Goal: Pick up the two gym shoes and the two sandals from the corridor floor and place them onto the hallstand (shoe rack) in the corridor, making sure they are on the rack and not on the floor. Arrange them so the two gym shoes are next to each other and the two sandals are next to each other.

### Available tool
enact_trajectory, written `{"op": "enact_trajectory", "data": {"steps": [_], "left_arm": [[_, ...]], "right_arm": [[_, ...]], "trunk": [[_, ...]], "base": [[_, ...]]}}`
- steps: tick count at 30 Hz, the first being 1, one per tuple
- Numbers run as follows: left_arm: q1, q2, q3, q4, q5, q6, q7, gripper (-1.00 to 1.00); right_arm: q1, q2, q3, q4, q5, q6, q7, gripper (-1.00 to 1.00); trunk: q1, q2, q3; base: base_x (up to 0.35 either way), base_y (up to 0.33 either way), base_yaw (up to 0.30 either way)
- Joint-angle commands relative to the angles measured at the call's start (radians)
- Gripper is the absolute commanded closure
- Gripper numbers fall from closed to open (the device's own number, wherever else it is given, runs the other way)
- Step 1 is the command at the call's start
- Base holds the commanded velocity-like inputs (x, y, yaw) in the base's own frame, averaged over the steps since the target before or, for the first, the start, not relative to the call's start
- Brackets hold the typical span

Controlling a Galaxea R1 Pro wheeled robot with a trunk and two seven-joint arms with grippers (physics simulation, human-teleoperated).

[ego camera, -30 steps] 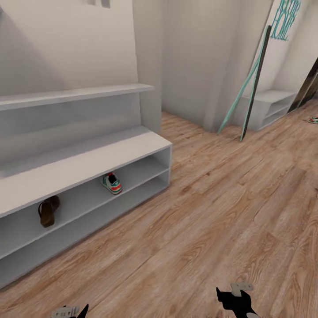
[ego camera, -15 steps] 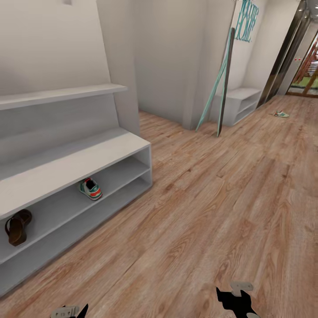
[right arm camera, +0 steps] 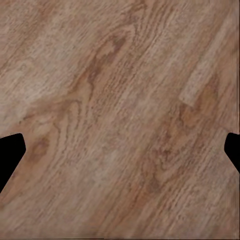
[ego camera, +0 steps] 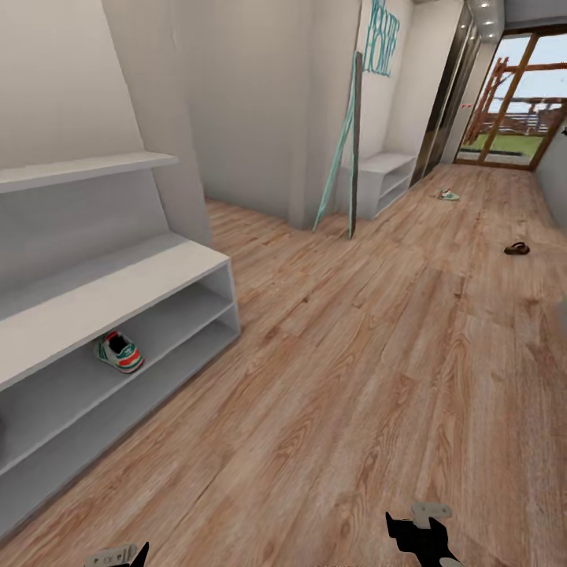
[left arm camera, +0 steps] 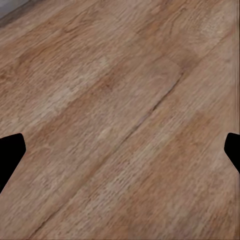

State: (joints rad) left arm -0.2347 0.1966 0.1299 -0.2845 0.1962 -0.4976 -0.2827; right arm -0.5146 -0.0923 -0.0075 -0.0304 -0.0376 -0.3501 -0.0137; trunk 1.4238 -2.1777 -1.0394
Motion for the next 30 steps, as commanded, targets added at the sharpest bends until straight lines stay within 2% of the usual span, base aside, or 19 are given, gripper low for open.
{"op": "enact_trajectory", "data": {"steps": [1, 17, 30], "left_arm": [[0.000, 0.000, 0.002, 0.001, 0.010, 0.000, -0.009, -1.00], [0.000, 0.000, 0.001, 0.001, 0.011, -0.001, -0.007, -1.00], [0.000, 0.000, 0.000, 0.001, 0.011, -0.001, -0.007, -1.00]], "right_arm": [[-0.001, 0.000, 0.000, 0.001, -0.004, -0.003, 0.000, -1.00], [-0.001, 0.000, 0.000, 0.001, -0.004, -0.003, 0.000, -1.00], [-0.001, 0.000, 0.000, 0.001, -0.004, -0.003, 0.000, -1.00]], "trunk": [[0.000, 0.000, -0.001], [0.000, 0.000, -0.001], [0.000, 0.000, 0.001]], "base": [[0.000, 0.000, -0.300], [0.013, 0.000, -0.300], [0.272, 0.000, -0.300]]}}
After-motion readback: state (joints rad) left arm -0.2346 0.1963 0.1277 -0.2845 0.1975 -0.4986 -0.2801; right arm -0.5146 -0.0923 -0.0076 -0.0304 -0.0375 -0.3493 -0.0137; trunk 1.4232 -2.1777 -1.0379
